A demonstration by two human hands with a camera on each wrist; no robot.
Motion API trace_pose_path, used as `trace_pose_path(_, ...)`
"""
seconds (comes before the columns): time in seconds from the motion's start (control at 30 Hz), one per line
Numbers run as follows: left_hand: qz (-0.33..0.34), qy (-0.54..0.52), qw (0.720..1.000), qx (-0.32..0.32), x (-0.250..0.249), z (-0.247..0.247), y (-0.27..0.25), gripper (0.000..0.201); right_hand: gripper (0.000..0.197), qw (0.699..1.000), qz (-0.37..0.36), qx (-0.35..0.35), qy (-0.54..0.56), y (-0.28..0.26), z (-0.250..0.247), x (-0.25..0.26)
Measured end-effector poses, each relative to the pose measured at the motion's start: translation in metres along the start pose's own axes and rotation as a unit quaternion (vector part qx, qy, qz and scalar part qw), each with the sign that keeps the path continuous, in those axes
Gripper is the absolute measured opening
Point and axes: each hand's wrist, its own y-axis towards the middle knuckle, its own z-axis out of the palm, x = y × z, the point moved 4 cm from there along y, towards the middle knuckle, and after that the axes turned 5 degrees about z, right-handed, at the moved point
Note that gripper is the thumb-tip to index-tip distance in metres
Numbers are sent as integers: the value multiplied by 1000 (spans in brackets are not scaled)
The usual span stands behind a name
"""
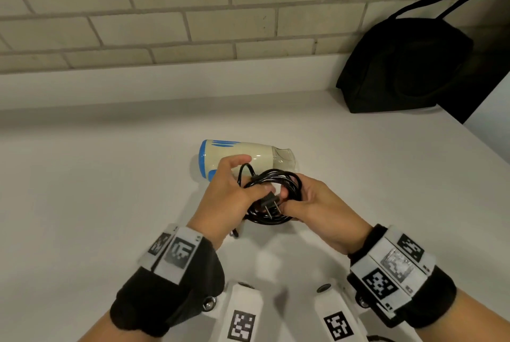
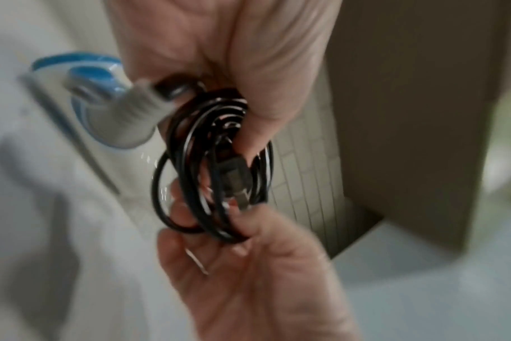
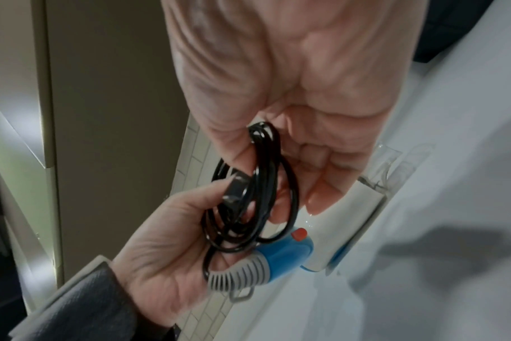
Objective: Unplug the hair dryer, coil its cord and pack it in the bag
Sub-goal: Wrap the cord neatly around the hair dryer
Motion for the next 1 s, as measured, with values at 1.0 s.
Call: trace_pose_path(1.0,139,126,982,39,-3,20,-8,9,15,843,-333,-122,-405,-43,6,25)
